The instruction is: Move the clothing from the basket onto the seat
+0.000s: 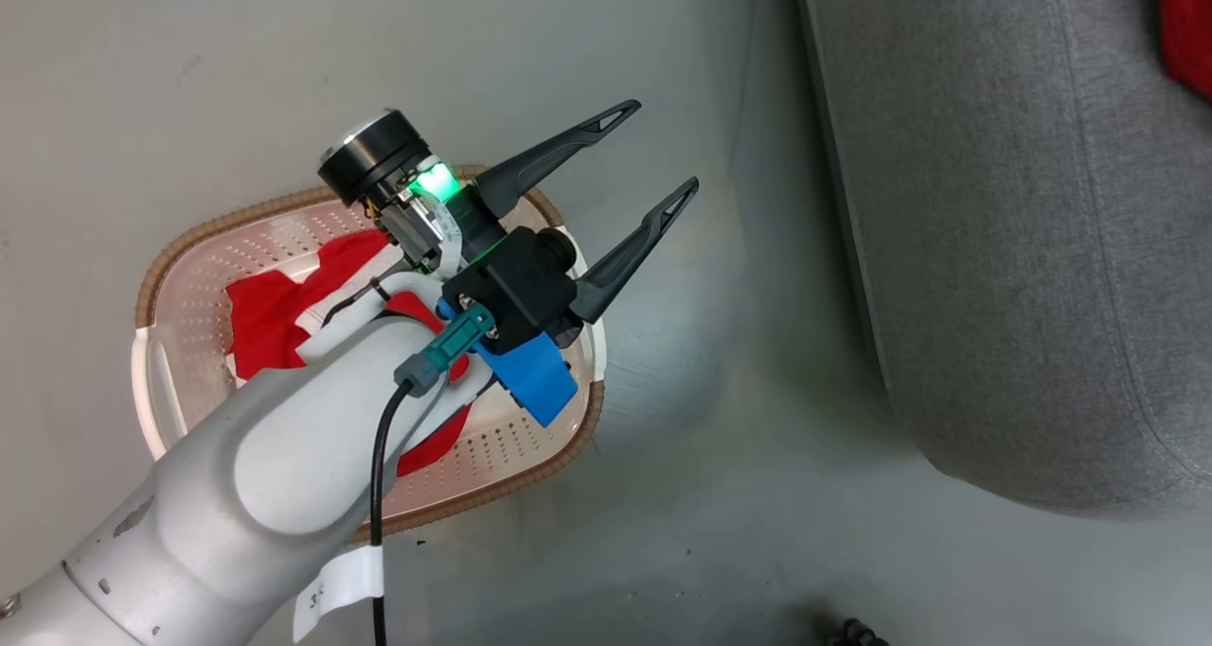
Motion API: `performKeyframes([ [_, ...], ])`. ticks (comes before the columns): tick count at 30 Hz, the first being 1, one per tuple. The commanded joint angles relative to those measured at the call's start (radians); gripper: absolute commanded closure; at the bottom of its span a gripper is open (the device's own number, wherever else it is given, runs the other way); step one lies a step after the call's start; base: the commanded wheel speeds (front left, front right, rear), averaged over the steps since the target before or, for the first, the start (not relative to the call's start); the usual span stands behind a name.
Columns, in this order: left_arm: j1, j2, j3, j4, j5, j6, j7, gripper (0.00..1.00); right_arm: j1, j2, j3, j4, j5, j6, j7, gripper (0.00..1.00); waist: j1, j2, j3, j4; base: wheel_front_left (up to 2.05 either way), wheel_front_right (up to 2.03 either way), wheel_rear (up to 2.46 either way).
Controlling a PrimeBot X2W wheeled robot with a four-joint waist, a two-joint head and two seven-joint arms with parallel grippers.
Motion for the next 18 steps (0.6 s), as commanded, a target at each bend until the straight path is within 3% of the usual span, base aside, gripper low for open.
performKeyframes([
  [1,-0.015,0.005,0.001,-0.005,0.001,-0.001,0.002,0.00,0.021,0.011,-0.017,0.040,-0.019,0.000,-0.004,1.00,-0.0002,0.0000,0.011,0.000,0.00,0.00,0.00],
  [7,-0.016,0.021,-0.001,-0.006,-0.007,0.000,0.001,0.00,0.028,0.052,-0.053,0.140,-0.057,0.000,-0.004,1.00,-0.0002,0.0000,0.021,-0.010,0.00,0.00,0.00],
  [8,-0.016,0.022,0.000,-0.005,-0.008,0.001,0.001,0.00,0.029,0.054,-0.056,0.140,-0.060,0.000,-0.004,0.90,-0.0002,0.0000,0.020,-0.011,0.00,0.00,0.00],
  [9,-0.016,0.022,0.000,-0.005,-0.008,0.001,0.001,0.00,0.029,0.054,-0.056,0.140,-0.060,0.000,-0.004,0.90,-0.0002,0.0000,0.020,-0.011,0.00,0.00,0.00],
  [10,-0.016,0.022,-0.002,-0.004,-0.009,0.001,0.001,0.00,0.029,0.056,-0.060,0.140,-0.060,0.000,-0.004,0.52,-0.0002,0.0000,0.018,-0.012,0.00,0.00,0.00],
  [11,-0.014,0.023,-0.003,-0.001,-0.010,0.002,0.001,0.00,0.033,0.062,-0.063,0.138,-0.062,0.000,-0.004,0.00,-0.0002,0.0000,0.013,-0.013,0.00,0.00,0.00],
  [18,0.029,-0.003,0.004,0.017,-0.028,0.019,-0.007,0.00,0.135,0.074,-0.033,0.078,-0.056,0.000,-0.004,0.00,-0.0002,0.0000,-0.072,-0.018,0.00,0.00,0.00],
])
